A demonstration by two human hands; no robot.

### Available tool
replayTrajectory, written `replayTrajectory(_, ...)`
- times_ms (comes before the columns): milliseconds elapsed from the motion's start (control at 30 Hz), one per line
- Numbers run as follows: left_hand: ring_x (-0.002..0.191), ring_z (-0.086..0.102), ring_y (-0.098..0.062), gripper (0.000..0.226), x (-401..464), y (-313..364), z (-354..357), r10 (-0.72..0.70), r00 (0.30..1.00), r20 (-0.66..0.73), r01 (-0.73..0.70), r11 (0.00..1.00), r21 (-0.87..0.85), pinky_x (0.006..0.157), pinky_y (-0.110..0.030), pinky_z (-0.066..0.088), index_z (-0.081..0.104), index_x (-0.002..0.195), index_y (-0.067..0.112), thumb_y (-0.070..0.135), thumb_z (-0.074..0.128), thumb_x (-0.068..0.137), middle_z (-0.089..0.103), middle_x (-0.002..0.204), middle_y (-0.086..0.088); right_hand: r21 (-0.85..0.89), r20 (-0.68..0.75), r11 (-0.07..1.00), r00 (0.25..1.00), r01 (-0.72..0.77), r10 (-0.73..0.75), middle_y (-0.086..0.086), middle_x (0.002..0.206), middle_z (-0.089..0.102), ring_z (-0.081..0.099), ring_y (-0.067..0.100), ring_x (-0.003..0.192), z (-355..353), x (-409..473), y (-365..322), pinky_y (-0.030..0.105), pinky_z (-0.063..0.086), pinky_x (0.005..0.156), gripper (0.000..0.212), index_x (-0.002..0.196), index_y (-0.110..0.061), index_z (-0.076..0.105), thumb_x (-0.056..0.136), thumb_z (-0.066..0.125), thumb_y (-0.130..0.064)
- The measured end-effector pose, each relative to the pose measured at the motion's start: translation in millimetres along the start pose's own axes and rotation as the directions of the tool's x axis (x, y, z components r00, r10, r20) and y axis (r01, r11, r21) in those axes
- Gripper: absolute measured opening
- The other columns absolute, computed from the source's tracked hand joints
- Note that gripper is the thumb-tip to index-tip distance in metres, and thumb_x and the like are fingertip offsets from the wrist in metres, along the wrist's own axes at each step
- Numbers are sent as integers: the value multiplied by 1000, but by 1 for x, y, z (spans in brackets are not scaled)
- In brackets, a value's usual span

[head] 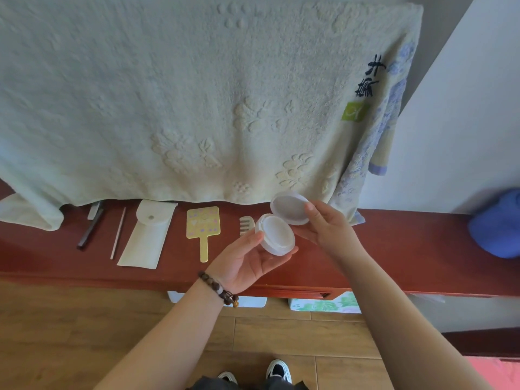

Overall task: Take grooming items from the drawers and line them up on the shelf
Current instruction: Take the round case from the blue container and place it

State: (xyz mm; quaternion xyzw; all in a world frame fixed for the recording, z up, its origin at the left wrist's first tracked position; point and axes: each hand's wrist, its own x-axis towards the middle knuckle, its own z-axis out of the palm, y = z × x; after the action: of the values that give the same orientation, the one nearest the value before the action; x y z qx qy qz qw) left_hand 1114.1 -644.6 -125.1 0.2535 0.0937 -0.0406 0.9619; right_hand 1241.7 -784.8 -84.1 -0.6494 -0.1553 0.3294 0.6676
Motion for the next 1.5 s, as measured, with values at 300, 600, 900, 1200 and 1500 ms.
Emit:
replayTrajectory(300, 116, 60, -28, 50, 6, 6, -19, 81, 945, -315, 69, 896, 438, 99, -47, 48, 54, 127, 12, 25, 70, 82, 63, 123, -13, -8, -57, 993, 992, -115, 114, 12, 116, 65, 66, 25, 105, -16, 38, 12, 33, 58, 81, 28, 115, -12, 64, 98, 50, -29)
replayTrajectory(600, 140, 26, -15, 62, -2, -14, -57, 465, 835, -295, 439, -239, 866, 115, -33, 27, 34, 144, 19, 39, 55, 90, 35, 149, 1, -575, -62, 803, 987, -159, 151, 9, 103, 65, 65, 29, 95, -39, 81, 61, 46, 53, 91, 22, 108, -18, 63, 98, 48, -31)
replayTrajectory(900, 144, 21, -22, 63, 0, -25, -67, 490, 809, -324, 513, -321, 796, 119, -37, 19, 30, 146, 17, 40, 52, 91, 30, 153, -4, -653, -46, 747, 991, -127, 128, 3, 98, 61, 59, 28, 95, -40, 92, 86, 40, 47, 88, 23, 108, -18, 61, 98, 45, -33)
replayTrajectory(1200, 143, 23, -23, 60, -8, -25, -68, 558, 753, -349, 553, -250, 794, 117, -40, 24, 35, 143, 16, 35, 55, 90, 33, 151, -6, -782, -258, 587, 966, -208, -2, 8, 135, 42, 38, 27, 125, -26, 39, 128, 38, 36, 100, 82, 134, -10, 42, 71, 74, -53)
replayTrajectory(1500, 142, 23, -22, 57, -16, -25, -73, 564, 736, -374, 585, -254, 770, 116, -41, 26, 36, 143, 20, 35, 53, 91, 32, 152, -4, -884, -222, 438, 971, -162, -88, 7, 127, 46, 42, 28, 115, -4, 43, 144, 38, 37, 95, 73, 129, -11, 47, 71, 78, -43)
